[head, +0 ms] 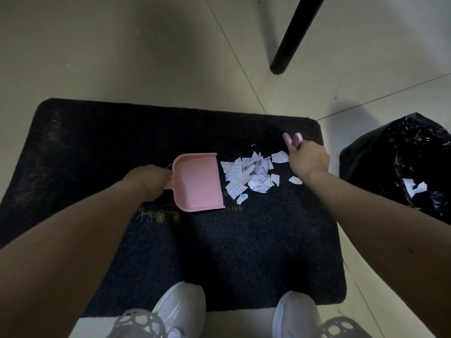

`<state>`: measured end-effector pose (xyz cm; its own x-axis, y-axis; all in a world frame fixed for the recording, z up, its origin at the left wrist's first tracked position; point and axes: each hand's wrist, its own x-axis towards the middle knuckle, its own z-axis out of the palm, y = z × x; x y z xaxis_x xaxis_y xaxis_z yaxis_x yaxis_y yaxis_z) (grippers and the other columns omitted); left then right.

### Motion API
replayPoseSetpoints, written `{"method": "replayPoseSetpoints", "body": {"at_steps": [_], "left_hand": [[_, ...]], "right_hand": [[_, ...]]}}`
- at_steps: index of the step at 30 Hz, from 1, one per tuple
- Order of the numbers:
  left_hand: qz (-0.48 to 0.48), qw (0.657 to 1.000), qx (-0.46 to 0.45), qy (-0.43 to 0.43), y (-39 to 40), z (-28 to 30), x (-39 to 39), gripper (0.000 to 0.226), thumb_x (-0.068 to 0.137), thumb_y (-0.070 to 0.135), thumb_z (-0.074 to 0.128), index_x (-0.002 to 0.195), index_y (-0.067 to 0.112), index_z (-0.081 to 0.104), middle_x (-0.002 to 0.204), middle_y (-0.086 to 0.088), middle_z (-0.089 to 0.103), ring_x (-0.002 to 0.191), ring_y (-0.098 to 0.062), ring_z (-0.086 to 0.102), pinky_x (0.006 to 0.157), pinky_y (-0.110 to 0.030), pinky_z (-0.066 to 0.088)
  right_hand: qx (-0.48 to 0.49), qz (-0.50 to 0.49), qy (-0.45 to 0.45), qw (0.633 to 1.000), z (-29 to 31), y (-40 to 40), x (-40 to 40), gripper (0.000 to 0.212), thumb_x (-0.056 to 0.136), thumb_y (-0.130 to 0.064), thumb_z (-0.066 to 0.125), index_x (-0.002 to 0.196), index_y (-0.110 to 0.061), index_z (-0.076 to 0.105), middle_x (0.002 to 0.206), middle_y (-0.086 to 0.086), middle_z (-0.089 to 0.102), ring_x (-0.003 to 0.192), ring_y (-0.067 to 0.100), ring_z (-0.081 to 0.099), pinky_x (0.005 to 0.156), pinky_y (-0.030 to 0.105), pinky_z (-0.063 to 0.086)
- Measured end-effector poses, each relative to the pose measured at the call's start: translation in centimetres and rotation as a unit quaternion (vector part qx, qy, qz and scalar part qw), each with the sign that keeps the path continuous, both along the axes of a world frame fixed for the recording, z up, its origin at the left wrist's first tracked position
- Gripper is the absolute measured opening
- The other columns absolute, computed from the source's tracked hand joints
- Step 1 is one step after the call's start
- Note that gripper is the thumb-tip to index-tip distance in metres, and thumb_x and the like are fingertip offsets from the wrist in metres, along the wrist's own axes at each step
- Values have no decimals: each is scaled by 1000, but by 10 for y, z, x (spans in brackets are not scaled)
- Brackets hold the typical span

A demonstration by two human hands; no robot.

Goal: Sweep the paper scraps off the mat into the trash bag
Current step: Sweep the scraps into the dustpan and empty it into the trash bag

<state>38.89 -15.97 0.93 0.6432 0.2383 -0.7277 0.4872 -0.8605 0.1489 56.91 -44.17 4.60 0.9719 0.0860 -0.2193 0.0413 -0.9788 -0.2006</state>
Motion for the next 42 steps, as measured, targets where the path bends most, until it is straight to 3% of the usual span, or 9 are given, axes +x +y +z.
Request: {"method": "replayPoseSetpoints", "body": {"at_steps": [5, 8, 20, 23, 26, 33, 35, 38, 42], "left_hand": [[138, 986, -95, -21, 5, -16, -5, 36, 102, 33, 35, 124, 15, 57, 127, -8, 56, 106, -22, 52, 85, -26, 37], [162, 980, -117, -21, 5, -19, -4, 36, 102, 30, 37, 124, 13, 59, 126, -8, 57, 112, -25, 53, 93, -29, 41], [180, 977, -108, -29, 0, -17, -5, 34, 103, 27, 35, 123, 12, 57, 126, -10, 56, 111, -25, 52, 88, -27, 37], [179, 978, -106, -34, -1, -17, -3, 35, 102, 28, 37, 121, 10, 60, 124, -13, 57, 114, -29, 53, 94, -33, 41], [158, 982, -96, -30, 0, -17, -4, 35, 103, 28, 35, 120, 11, 60, 123, -13, 58, 113, -29, 54, 93, -32, 41], [232, 959, -150, -57, 4, -20, -12, 29, 100, 29, 43, 102, 13, 68, 122, -11, 62, 111, -30, 58, 102, -38, 43], [290, 932, -198, -86, 1, -21, -13, 25, 98, 22, 48, 86, 12, 67, 115, -13, 65, 99, -28, 62, 97, -38, 46], [339, 905, -237, -99, -10, -18, -14, 20, 99, 9, 45, 91, 3, 62, 108, -15, 64, 78, -17, 58, 83, -26, 45], [324, 915, -230, -75, -15, -18, -14, 22, 99, 12, 45, 96, 1, 65, 125, -18, 60, 104, -28, 60, 101, -34, 44]], "right_hand": [[34, 36, 1, 999, -7, 21, -30, 43, 99, -37, 38, 91, -8, 68, 72, 8, 59, 71, 28, 61, 64, 28, 42], [48, 56, 18, 997, -10, 33, -48, 39, 99, -35, 40, 90, -9, 68, 70, 4, 55, 70, 28, 59, 63, 28, 39], [117, 118, 64, 984, -5, 84, -109, 33, 97, -32, 42, 96, -10, 67, 92, 15, 69, 89, 35, 62, 69, 31, 39], [140, 124, 75, 980, 0, 90, -117, 34, 99, -33, 39, 78, -16, 61, 88, 13, 69, 88, 35, 62, 72, 32, 42], [157, 116, 80, 977, 0, 91, -120, 42, 98, -32, 40, 58, -25, 35, 79, 11, 65, 82, 34, 62, 69, 31, 41], [198, 101, 83, 972, 9, 90, -115, 49, 96, -32, 48, 49, -21, 38, 51, -4, 44, 53, 18, 49, 47, 25, 29], [228, 81, 76, 967, 14, 87, -107, 49, 95, -31, 50, 49, -17, 46, 53, 2, 54, 55, 22, 55, 51, 26, 37], [243, 29, 52, 968, 18, 72, -86, 41, 91, -30, 52, 67, -2, 70, 70, 14, 71, 71, 32, 67, 68, 38, 53], [198, -16, -4, 980, 18, 28, -55, 43, 93, -29, 50, 73, 3, 70, 72, 19, 69, 73, 35, 65, 70, 40, 52]]}}
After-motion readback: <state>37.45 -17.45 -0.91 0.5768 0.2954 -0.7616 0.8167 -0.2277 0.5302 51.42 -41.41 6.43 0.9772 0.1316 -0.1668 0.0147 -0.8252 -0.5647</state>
